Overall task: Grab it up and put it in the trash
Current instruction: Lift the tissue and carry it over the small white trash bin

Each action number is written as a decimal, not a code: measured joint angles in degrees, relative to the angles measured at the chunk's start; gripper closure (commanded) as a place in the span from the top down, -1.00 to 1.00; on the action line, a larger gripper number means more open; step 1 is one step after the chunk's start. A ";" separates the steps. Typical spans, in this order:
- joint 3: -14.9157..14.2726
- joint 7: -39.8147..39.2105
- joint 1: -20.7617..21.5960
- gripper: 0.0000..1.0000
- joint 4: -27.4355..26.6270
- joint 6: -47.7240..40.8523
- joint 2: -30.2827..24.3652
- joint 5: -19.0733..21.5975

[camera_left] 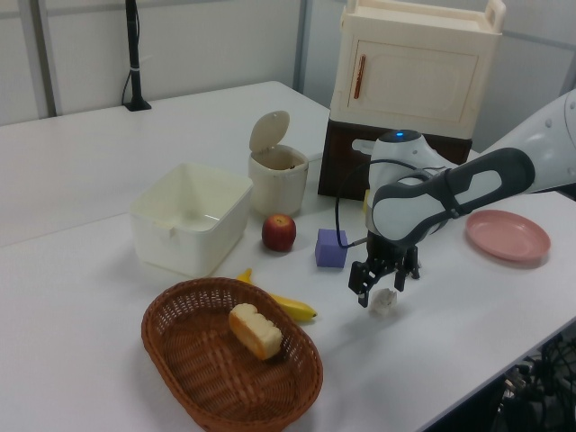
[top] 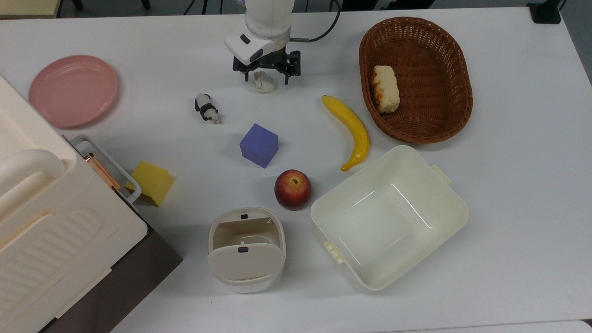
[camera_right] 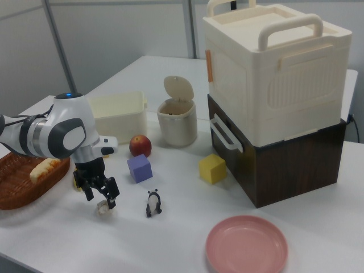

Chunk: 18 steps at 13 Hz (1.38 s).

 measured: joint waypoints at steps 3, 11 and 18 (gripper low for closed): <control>0.00 -1.08 0.00 0.49 0.00 0.00 0.62 -0.01; 0.00 -1.16 0.00 -0.60 1.01 0.00 0.91 -0.02; -0.02 -1.10 -0.04 -0.59 15.99 0.13 0.88 2.07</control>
